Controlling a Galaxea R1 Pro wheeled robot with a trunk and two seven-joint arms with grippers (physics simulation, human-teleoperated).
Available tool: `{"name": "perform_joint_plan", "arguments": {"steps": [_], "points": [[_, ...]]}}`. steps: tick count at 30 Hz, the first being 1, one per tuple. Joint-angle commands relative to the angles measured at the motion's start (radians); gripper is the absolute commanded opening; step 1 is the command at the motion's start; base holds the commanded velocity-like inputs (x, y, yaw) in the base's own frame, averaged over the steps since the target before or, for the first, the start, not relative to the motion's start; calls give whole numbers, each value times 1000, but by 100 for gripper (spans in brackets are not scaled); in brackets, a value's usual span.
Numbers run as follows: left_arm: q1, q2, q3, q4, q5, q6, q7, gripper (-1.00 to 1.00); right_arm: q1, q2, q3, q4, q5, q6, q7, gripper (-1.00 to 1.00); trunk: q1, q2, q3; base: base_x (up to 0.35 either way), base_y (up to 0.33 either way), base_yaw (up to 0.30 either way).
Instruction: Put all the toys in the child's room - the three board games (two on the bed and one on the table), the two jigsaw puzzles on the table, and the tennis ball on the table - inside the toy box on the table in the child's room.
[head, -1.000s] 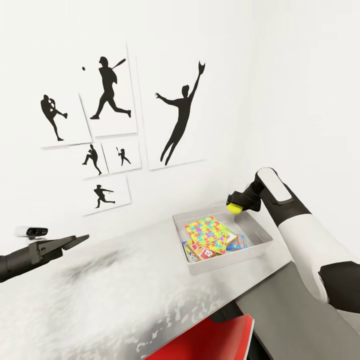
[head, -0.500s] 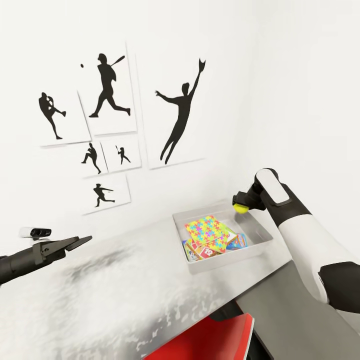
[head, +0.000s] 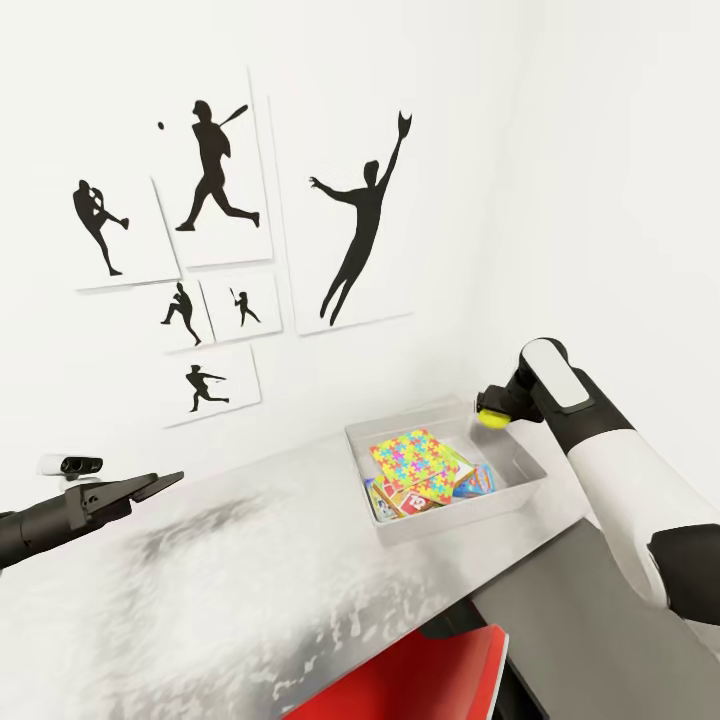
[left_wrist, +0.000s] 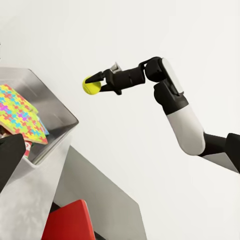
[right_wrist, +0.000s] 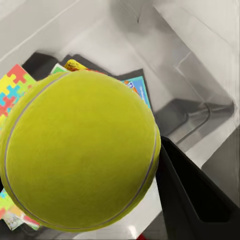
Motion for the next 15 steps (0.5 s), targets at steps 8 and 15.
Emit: {"name": "perform_joint_plan", "arguments": {"steps": [8, 15], "points": [[-1, 0, 0, 0, -1, 11, -4, 100, 10, -40, 10, 1, -14, 0, -12, -100, 1, -2, -13, 0, 0, 0], [-1, 0, 0, 0, 0, 11, -4, 100, 12, -43, 12, 40, -14, 0, -12, -100, 1, -2, -24, 0, 0, 0]]}}
